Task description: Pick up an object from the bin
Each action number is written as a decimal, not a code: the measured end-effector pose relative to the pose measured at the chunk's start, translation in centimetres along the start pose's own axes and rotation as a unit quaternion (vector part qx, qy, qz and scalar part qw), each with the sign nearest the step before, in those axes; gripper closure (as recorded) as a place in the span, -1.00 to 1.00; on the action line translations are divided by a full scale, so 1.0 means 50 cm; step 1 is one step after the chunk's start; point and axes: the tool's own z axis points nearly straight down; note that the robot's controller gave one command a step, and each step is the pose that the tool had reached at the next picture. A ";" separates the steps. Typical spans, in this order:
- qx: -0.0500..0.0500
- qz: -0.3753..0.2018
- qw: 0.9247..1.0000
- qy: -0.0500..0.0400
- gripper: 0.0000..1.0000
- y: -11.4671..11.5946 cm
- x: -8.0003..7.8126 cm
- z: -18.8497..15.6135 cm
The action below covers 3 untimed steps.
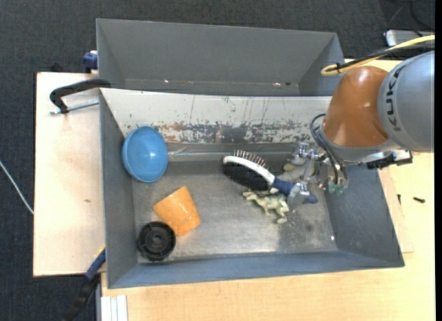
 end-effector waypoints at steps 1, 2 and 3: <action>0.000 0.000 1.000 0.001 -1.00 0.001 -0.004 -0.003; 0.000 -0.001 1.000 0.001 1.00 0.001 -0.004 -0.004; 0.000 -0.001 1.000 0.002 1.00 0.002 -0.006 -0.050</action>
Offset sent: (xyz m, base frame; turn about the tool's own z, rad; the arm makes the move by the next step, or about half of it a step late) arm 0.0000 0.0000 0.0000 0.0000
